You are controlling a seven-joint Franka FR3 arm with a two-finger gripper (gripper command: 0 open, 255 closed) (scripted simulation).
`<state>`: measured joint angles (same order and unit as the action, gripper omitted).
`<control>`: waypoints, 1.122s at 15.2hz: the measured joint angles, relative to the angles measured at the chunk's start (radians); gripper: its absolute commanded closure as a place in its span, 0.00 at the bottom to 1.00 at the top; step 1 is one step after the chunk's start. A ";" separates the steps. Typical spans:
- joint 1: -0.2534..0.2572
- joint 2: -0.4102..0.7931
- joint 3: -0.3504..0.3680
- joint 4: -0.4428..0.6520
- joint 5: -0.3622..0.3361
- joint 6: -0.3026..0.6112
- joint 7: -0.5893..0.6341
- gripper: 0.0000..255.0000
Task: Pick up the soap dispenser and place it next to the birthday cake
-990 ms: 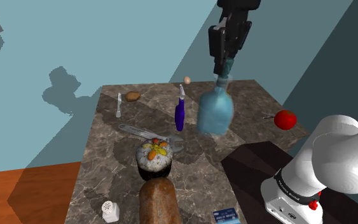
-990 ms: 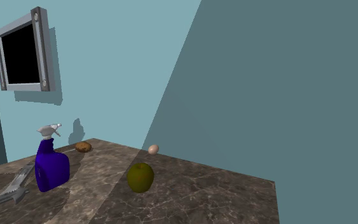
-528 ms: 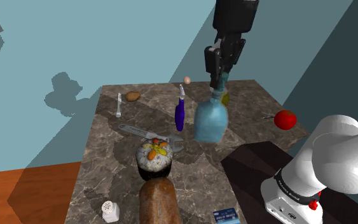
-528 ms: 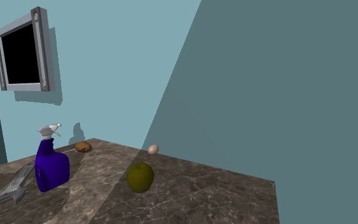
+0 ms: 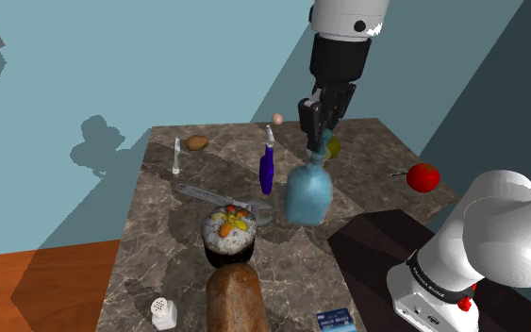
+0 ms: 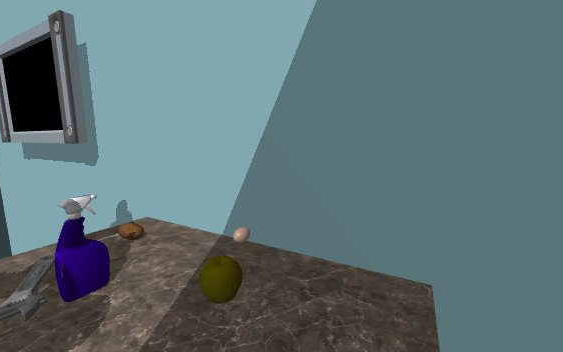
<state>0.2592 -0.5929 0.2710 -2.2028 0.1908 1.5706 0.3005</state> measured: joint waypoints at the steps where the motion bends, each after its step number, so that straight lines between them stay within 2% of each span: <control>1: 0.001 -0.003 0.002 -0.016 0.002 0.013 0.000 1.00; 17: 0.012 -0.011 0.031 -0.232 0.027 0.222 -0.012 1.00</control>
<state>0.2716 -0.6039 0.3025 -2.4349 0.2182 1.7923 0.2883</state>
